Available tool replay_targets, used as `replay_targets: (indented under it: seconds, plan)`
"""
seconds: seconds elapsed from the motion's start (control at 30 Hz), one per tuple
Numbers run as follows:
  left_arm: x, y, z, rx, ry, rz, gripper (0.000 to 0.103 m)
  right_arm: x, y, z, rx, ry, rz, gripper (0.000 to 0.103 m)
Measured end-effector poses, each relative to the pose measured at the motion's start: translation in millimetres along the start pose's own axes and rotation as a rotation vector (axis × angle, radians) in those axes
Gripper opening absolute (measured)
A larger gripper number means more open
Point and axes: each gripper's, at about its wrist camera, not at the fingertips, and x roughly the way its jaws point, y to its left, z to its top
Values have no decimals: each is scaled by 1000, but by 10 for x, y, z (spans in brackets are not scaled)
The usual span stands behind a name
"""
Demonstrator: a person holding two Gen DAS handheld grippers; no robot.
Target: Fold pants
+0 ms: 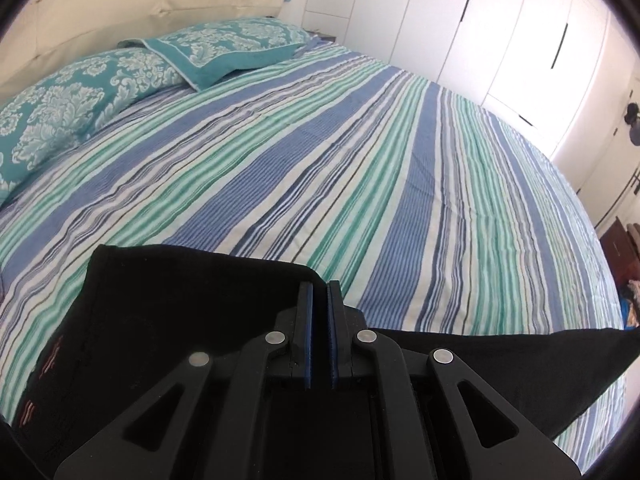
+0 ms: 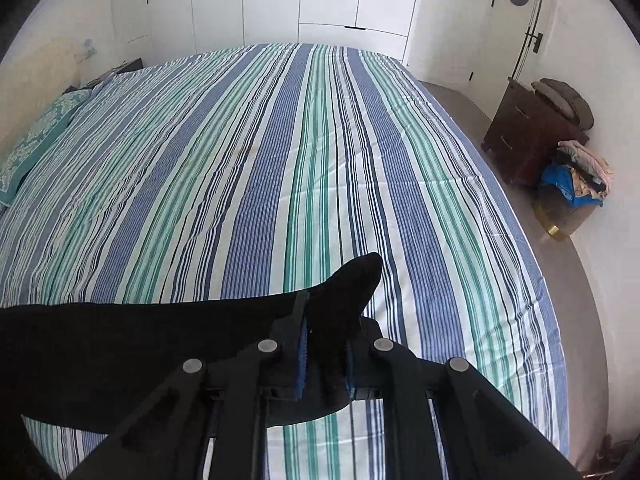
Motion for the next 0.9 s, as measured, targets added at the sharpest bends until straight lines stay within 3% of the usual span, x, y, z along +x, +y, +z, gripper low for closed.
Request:
replay_targets:
  seconds: [0.03, 0.07, 0.1, 0.13, 0.17, 0.2, 0.27, 0.33, 0.5, 0.6, 0.73, 0.8, 0.9]
  plan:
    - [72, 30, 16, 9, 28, 8, 17, 73, 71, 46, 34, -17, -7, 35]
    - [115, 58, 33, 22, 48, 30, 26, 163, 156, 83, 69, -21, -13, 70]
    - [119, 103, 43, 39, 57, 65, 35, 234, 229, 89, 92, -11, -25, 89]
    - [76, 164, 59, 59, 48, 93, 54, 252, 283, 66, 101, -19, -43, 102]
    - [-8, 242, 68, 72, 21, 115, 70, 223, 326, 26, 99, -46, -53, 101]
    - [-118, 356, 77, 75, -15, 135, 73, 173, 356, -30, 94, -69, -57, 101]
    - [-306, 613, 61, 67, -40, 140, 74, 44, 416, -159, 79, -89, -34, 102]
    - [-451, 873, -19, 51, -6, 139, 74, -96, 516, -335, 50, -73, 26, 102]
    - [-931, 1286, -571, 55, 109, 73, 74, -624, 846, -1119, 12, 8, 271, 102]
    - [-1252, 1131, -1052, 117, 197, -42, 74, -1001, 1070, -1748, -13, 60, 365, 102]
    - [-1488, 592, -1739, 304, 273, -150, 74, -1516, 1426, -2687, -72, 112, 393, 102]
    - [-1422, 414, -2065, 348, 327, -134, 74, -1611, 1565, -3119, -64, 182, 407, 102]
    - [-1260, 363, -2426, 364, 394, -47, 75, -1624, 1505, -3619, -46, 199, 302, 102]
